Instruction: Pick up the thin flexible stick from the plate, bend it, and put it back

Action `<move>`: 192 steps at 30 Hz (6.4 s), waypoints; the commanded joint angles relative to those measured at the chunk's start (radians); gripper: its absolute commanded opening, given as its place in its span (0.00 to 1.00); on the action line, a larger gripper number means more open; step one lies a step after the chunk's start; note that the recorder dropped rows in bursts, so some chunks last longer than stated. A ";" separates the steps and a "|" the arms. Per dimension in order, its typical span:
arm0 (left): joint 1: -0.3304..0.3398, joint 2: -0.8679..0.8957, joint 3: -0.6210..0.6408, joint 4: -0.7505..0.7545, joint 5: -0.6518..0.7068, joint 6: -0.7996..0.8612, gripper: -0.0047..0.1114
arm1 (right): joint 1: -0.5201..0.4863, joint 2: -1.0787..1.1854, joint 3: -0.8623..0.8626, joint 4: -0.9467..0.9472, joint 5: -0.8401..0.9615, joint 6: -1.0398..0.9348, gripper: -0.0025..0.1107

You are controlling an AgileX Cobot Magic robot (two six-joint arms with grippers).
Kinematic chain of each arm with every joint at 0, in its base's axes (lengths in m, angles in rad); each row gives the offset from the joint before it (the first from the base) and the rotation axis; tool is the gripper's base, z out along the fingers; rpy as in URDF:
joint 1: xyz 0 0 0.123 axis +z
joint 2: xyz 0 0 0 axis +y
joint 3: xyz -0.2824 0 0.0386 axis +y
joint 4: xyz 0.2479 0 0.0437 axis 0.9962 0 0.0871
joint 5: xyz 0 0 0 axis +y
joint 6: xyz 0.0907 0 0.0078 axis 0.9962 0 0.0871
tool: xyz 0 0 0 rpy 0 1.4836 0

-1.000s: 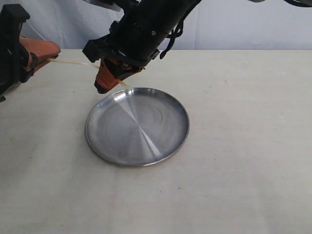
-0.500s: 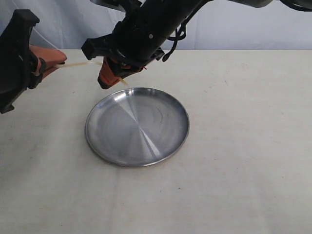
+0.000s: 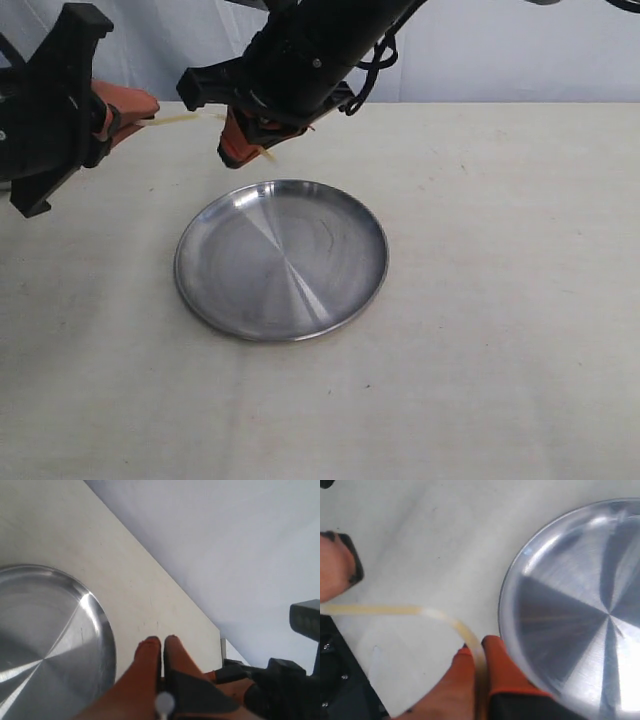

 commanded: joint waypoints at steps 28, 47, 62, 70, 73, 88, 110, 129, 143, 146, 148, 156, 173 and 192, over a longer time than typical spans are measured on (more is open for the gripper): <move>-0.150 0.071 -0.015 0.015 -0.017 -0.106 0.04 | -0.001 -0.134 0.204 -0.070 -0.330 0.225 0.02; -0.150 0.094 -0.021 0.015 -0.076 -0.120 0.04 | 0.008 -0.134 0.204 -0.102 -0.264 0.150 0.02; -0.148 0.124 -0.053 0.015 -0.095 -0.128 0.04 | 0.022 -0.184 0.332 0.229 -0.240 -0.176 0.02; -0.148 0.174 -0.054 0.015 -0.019 -0.128 0.04 | 0.022 -0.210 0.342 0.313 -0.221 -0.292 0.02; -0.148 0.176 -0.057 0.015 -0.017 -0.122 0.04 | 0.022 -0.224 0.342 0.319 -0.216 -0.316 0.02; -0.148 0.176 -0.068 0.015 -0.001 -0.093 0.04 | 0.022 -0.228 0.342 0.322 -0.326 -0.304 0.02; -0.148 0.176 -0.068 0.015 0.008 -0.093 0.04 | 0.022 -0.207 0.342 0.197 -0.449 -0.243 0.02; -0.148 0.176 -0.068 0.015 0.016 -0.084 0.04 | 0.022 -0.201 0.342 0.108 -0.479 -0.151 0.02; -0.148 0.176 -0.068 0.015 0.013 -0.086 0.27 | 0.022 -0.201 0.342 0.097 -0.434 -0.151 0.02; -0.146 0.176 -0.068 0.015 0.011 -0.086 0.41 | 0.022 -0.201 0.342 0.093 -0.426 -0.151 0.02; -0.146 0.176 -0.068 0.015 -0.001 -0.086 0.47 | 0.022 -0.201 0.342 0.093 -0.427 -0.151 0.02; -0.146 0.176 -0.068 0.015 -0.134 -0.086 0.51 | 0.022 -0.201 0.342 -0.021 -0.419 -0.052 0.02; -0.146 0.174 -0.068 0.015 -0.381 -0.075 0.51 | 0.009 -0.191 0.342 -0.250 -0.328 0.113 0.02; -0.146 -0.009 -0.061 0.015 -0.572 0.171 0.50 | -0.003 -0.012 0.340 -0.225 -0.401 0.147 0.54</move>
